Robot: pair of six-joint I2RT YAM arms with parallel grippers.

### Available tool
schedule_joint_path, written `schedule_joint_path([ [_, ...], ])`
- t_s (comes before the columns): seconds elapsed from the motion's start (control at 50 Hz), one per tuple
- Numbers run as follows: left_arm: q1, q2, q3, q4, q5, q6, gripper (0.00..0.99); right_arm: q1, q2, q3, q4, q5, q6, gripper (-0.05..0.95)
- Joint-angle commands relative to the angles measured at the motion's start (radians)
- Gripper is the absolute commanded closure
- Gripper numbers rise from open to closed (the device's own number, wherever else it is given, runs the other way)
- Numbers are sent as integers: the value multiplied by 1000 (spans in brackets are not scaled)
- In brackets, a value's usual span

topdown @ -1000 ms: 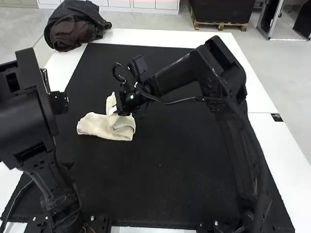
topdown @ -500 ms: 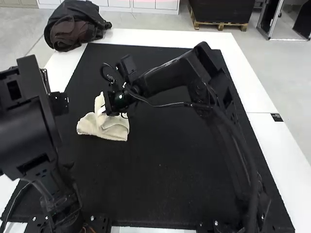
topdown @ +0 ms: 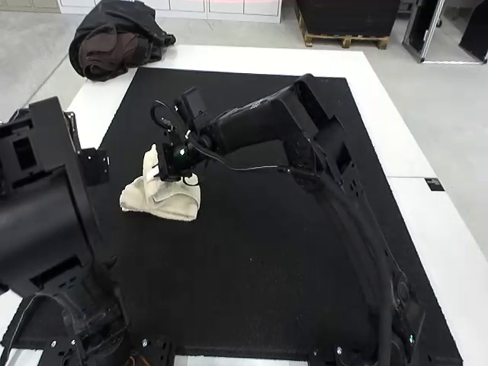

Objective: Fold the towel.

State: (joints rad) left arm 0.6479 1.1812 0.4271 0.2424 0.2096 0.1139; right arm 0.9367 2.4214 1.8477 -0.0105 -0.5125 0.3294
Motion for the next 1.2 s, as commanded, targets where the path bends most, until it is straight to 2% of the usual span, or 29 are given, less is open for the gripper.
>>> schedule_joint_path([
  [0.0, 7, -25, 1, -5, 11, -10, 26, 25, 22, 71, -3, -12, 8, 926],
  [0.1, 7, -34, 1, -15, 11, -11, 26, 34, 51, 116, -8, -20, 16, 918],
  [0.16, 7, -40, 1, -22, 10, -17, 26, 40, 68, 143, -9, -20, 36, 775],
  [0.22, 7, -48, 1, -31, 10, -17, 26, 45, 79, 174, -28, -18, 39, 546],
  [0.32, 7, -69, 1, -51, 8, -20, 26, 53, 87, 229, -68, -20, 34, 275],
  [0.42, 7, -94, -5, -60, 5, -20, 26, 48, 81, 286, -82, -21, 28, 172],
  [0.54, 2, -117, -7, -69, -1, -22, 26, 25, 64, 367, -140, -21, 16, 139],
  [0.64, 1, -127, -7, -78, -1, -22, 28, -6, 48, 410, -194, -23, 11, 144],
  [0.68, 1, -130, -7, -80, -1, -22, 28, -18, 39, 416, -220, -23, 7, 203],
  [0.74, -1, -130, -8, -83, -1, -22, 28, -38, 21, 412, -266, -38, -7, 452],
  [0.76, -1, -132, -8, -83, -1, -22, 28, -44, 16, 403, -267, -38, -7, 566],
  [0.8, -1, -132, -10, -84, -1, -22, 28, -56, 4, 370, -261, -37, -9, 902],
  [0.82, -1, -132, -10, -84, -1, -22, 28, -61, 1, 352, -253, -31, -9, 930],
  [1.0, -1, -132, -10, -89, -1, -23, 28, -78, -18, 222, -230, -49, -9, 926],
  [1.18, -1, -132, -8, -83, -1, -23, 28, -70, -18, 90, -121, -75, -13, 926],
])
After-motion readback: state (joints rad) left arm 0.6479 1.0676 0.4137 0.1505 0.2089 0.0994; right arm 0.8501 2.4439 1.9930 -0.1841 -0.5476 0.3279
